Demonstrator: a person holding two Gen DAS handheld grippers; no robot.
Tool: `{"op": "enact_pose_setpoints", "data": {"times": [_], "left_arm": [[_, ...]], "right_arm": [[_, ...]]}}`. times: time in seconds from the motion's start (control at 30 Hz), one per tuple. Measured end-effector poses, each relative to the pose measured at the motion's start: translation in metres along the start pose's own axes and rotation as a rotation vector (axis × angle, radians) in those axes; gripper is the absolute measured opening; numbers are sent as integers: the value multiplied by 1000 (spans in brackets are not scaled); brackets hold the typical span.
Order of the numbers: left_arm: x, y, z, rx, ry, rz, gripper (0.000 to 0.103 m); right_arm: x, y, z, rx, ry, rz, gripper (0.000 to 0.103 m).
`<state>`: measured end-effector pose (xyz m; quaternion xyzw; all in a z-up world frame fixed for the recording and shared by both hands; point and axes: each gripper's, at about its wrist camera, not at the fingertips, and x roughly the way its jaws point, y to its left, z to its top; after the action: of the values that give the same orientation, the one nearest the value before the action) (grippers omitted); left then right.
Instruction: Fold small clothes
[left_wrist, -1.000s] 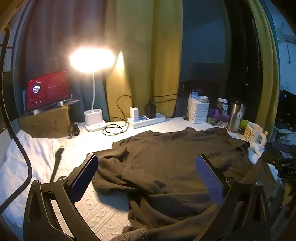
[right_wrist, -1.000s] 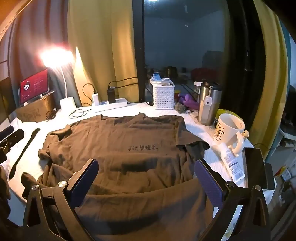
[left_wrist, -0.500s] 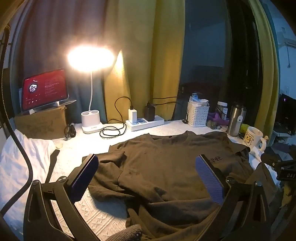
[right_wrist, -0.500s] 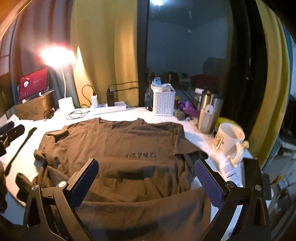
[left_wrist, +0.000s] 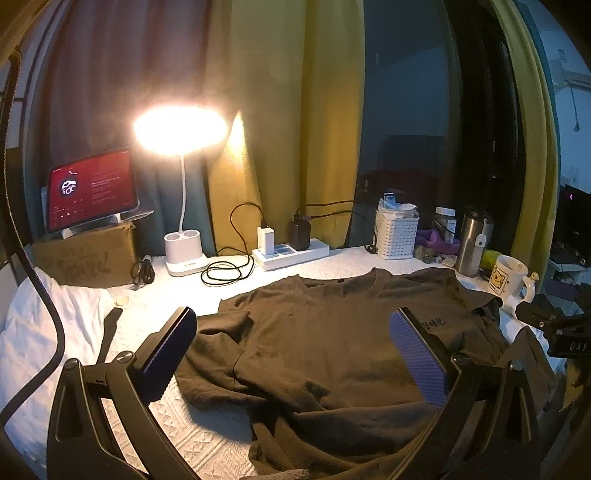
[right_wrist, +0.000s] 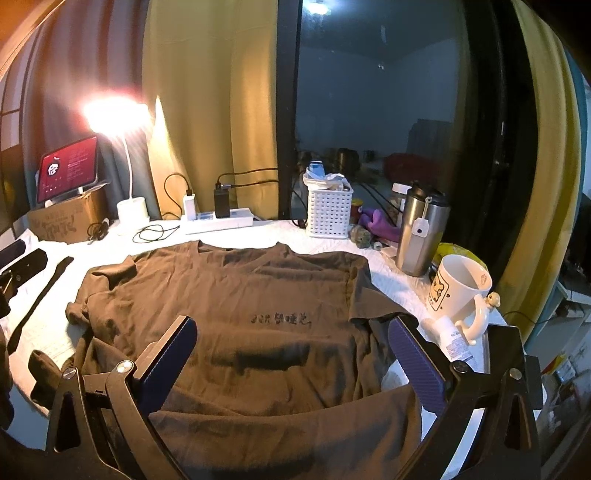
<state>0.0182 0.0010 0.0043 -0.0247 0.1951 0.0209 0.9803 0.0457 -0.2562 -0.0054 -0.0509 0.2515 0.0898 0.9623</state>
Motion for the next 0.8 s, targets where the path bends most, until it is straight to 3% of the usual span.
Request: {"op": "enact_pose_setpoints", "data": {"times": [0.27,0.43,0.8], "left_arm": [[1,-2,2,-6,-1,-18,103],[2,-5,4,-11,-38,15,103],[9,-10,4,1,-21,23,103]], "right_arm": [[3,-4,1,13,6,2,103],[6,-7,1,16,11,-1,103],[10,-12,4,21,10,-1,103]]}}
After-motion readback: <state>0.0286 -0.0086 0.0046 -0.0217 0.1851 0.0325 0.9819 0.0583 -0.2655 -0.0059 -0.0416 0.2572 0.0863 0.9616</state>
